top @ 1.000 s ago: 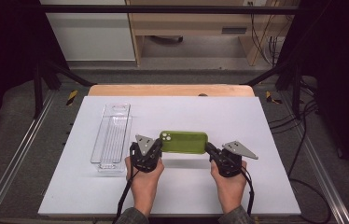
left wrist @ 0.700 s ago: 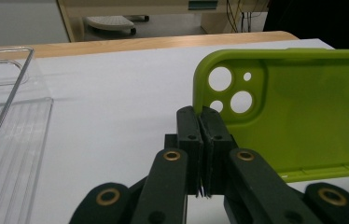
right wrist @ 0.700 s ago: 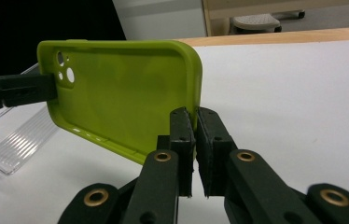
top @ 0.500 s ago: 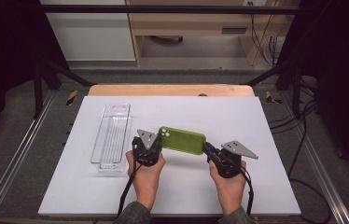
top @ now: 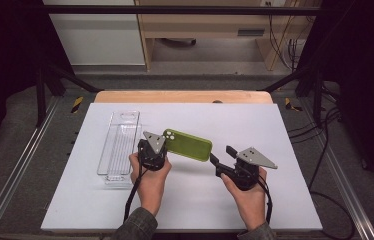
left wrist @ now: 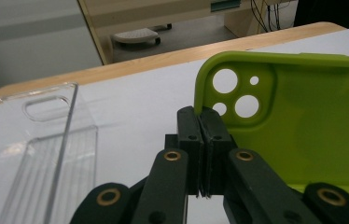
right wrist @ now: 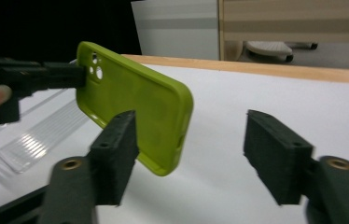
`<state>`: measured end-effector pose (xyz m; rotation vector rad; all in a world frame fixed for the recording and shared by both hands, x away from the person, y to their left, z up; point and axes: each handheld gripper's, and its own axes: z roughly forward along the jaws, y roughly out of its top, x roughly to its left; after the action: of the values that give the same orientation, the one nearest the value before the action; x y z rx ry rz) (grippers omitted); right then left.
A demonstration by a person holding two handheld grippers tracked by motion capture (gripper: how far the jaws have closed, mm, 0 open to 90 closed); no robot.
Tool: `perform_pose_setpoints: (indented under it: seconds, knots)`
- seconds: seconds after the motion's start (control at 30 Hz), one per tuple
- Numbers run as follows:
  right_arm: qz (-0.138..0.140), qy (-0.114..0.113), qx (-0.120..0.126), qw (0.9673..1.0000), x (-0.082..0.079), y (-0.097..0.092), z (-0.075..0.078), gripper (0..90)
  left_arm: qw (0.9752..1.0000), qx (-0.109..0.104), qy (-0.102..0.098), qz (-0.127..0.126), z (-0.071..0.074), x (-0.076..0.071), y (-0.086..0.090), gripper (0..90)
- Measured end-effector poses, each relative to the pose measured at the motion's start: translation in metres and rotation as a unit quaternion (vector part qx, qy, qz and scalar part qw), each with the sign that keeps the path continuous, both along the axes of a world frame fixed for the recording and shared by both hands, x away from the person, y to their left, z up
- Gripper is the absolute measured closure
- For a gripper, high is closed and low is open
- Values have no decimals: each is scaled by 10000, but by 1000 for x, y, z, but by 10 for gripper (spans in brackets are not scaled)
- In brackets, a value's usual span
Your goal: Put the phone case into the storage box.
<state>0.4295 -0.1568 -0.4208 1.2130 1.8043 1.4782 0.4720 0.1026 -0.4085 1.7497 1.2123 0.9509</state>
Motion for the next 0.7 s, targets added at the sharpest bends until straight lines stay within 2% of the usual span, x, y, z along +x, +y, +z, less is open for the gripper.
perform_pose_setpoints:
  seconds: [0.07,0.17,0.33,0.4,0.5,0.7]
  knots:
    - [51,-31,-93,9999,3,-1,-2,246,9999,84,-71,-22,4,1,2,880]
    - [149,5,-256,9996,6,-4,-6,232,9997,173,-167,-32,9,2,5,880]
    - [346,-93,-334,9988,9,-9,-9,142,9985,465,-278,-62,15,3,7,880]
    - [316,-147,-448,9984,9,-10,-10,100,9978,573,-310,-76,17,5,7,880]
    - [258,-192,-621,9976,10,-13,-11,101,9974,612,-364,-98,22,6,9,880]
    - [157,-273,-693,9971,11,-20,-10,103,9960,719,-490,-199,29,6,14,880]
